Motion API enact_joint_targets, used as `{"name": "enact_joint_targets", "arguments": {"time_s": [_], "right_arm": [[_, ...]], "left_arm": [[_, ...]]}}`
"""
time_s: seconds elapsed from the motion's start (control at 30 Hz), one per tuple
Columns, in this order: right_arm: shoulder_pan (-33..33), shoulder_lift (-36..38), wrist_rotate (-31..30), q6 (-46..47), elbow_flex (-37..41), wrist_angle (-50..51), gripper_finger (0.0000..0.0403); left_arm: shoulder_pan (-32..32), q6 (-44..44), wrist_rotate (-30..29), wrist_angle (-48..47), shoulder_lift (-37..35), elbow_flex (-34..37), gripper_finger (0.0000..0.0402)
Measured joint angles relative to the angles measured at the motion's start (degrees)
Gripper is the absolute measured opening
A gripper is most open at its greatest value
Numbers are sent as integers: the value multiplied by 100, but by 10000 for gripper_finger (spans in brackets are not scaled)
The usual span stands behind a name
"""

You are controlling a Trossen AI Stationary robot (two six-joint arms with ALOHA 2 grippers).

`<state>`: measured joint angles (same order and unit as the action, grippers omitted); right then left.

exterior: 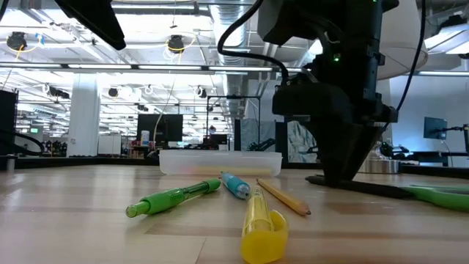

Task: Pick & place school supplies into a supply box
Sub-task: Put the black pen into the supply box

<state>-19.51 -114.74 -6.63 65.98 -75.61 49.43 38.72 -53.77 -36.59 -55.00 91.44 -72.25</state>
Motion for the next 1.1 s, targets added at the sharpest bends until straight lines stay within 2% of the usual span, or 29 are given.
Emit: {"name": "enact_joint_targets", "arguments": {"time_s": [0.47,0.73,1.1], "right_arm": [[-111,0,59,157,-7,-110,127],[-111,4,71,106,-9,-534,127],[-116,7,55,164,-11,243,148]], "left_arm": [[-31,65,-15,-103,0,0,159],[-31,67,-82,-131,0,0,159],[-31,67,-82,-131,2,0,159]]}}
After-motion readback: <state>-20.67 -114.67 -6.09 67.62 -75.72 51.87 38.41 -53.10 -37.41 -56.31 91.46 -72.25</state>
